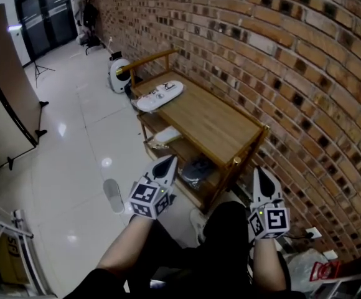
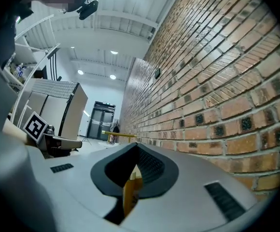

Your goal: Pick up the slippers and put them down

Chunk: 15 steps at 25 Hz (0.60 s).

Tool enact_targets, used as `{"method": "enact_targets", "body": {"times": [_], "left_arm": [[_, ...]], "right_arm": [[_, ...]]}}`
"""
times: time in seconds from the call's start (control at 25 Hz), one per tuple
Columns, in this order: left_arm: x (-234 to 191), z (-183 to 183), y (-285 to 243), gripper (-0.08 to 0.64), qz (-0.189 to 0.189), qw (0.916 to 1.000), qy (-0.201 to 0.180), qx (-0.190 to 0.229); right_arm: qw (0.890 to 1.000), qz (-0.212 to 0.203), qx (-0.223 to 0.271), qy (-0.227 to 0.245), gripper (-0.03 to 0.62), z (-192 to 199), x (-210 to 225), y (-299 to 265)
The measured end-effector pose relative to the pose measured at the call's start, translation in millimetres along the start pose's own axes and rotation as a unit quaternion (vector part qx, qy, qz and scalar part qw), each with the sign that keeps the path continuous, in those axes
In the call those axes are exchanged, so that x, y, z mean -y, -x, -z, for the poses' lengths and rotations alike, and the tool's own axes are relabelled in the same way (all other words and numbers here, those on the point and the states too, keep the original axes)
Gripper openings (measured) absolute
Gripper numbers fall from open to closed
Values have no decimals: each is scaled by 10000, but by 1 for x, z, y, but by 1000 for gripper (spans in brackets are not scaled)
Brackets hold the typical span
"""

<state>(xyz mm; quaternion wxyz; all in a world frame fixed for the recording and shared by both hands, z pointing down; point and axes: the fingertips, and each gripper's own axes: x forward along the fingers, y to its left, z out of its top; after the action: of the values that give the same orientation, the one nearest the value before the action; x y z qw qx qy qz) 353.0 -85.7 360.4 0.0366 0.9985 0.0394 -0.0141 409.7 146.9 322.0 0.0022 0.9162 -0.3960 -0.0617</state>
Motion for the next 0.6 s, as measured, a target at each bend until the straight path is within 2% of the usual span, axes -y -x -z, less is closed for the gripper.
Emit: {"method": "enact_targets", "body": {"times": [0.12,0.16,0.2,0.24,0.28,0.36,0.4,0.44,0.48,0.52,0.6], "left_arm": [[1,18,-13,0,91,9993,319,-158],[-1,25,-17,0,152,9977,635,-185],[-2,33,-21,0,261,9931,1127,-167],[-4,40,-24,0,420,9828,1795,-78],[-7,47,-26,0,597,9646,2566,84],[-17,58,-25,0,829,9154,3906,508],[-21,63,-24,0,881,8949,4318,698],[-23,66,-23,0,918,8812,4565,820],[-22,71,-24,0,936,8736,4699,851],[-21,78,-24,0,921,8700,4778,798],[-23,101,-24,33,655,8709,4849,454]], "right_arm": [[10000,67,-52,5,9,5,15,3],[9999,100,-72,-16,9,8,19,3],[9999,134,-98,-42,9,11,23,3],[9997,169,-130,-72,9,14,26,3],[9996,206,-170,-108,9,18,29,3],[9993,231,-244,-166,9,25,30,3],[9993,204,-269,-169,9,28,29,2],[9993,168,-290,-162,9,30,29,0],[9993,134,-306,-153,9,32,29,-2],[9993,114,-322,-148,9,33,30,-4],[9991,128,-358,-180,9,39,33,-7]]}}
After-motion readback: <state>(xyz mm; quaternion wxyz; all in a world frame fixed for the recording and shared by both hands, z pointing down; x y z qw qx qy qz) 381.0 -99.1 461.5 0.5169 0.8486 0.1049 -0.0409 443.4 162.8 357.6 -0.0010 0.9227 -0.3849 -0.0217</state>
